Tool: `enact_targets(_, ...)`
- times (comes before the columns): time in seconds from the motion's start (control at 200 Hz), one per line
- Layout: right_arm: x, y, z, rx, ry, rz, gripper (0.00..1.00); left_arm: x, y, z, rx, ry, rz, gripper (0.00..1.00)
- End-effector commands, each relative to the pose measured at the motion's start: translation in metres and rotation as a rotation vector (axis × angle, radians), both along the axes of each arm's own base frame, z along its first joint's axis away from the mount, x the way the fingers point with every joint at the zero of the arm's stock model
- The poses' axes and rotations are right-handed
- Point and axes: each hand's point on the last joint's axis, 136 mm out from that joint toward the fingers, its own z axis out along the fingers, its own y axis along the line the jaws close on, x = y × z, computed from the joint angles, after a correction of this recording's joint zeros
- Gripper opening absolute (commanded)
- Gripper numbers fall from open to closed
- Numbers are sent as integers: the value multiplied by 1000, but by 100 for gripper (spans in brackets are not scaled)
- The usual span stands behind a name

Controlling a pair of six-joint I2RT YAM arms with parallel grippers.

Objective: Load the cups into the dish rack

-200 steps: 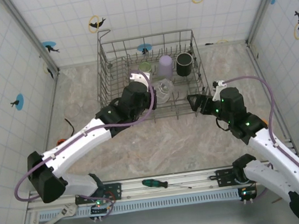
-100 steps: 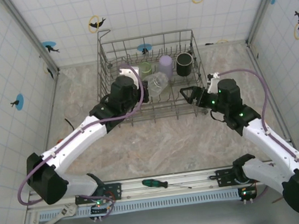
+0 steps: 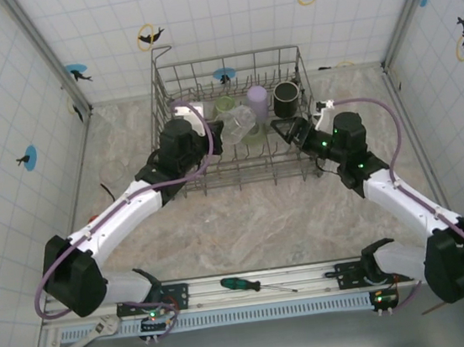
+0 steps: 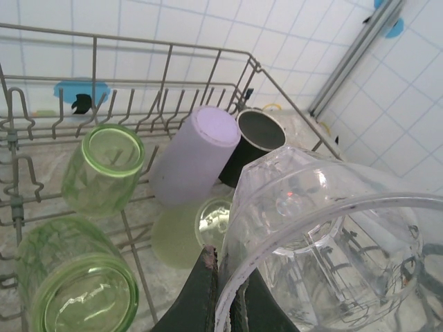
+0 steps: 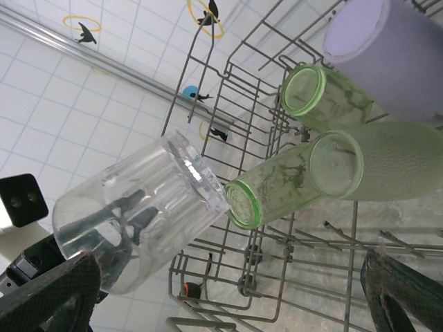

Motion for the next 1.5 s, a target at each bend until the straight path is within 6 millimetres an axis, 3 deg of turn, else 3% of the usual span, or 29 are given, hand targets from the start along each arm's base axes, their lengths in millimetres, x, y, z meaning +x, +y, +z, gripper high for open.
enact_targets(0.0, 7, 8, 52, 121, -119, 32, 100, 4, -11, 30, -148, -69, -63, 0)
enact_targets(0.155, 12, 14, 57, 212, -117, 52, 100, 3, -20, 42, -253, -85, -141, 0)
enact_targets(0.185, 13, 15, 58, 225, -115, 54, 100, 2, -21, 30, -255, -62, -154, 0)
enact_targets(1.086, 33, 41, 77, 475, -115, 98, 100, -13, -49, 24, -463, -40, -369, 0)
enact_targets(1.291, 32, 48, 75, 479, -104, 107, 90, -11, -51, 22, -471, -23, -374, 0)
enact_targets(1.496, 31, 51, 72, 477, -96, 113, 73, -10, -55, 20, -472, 0, -385, 0)
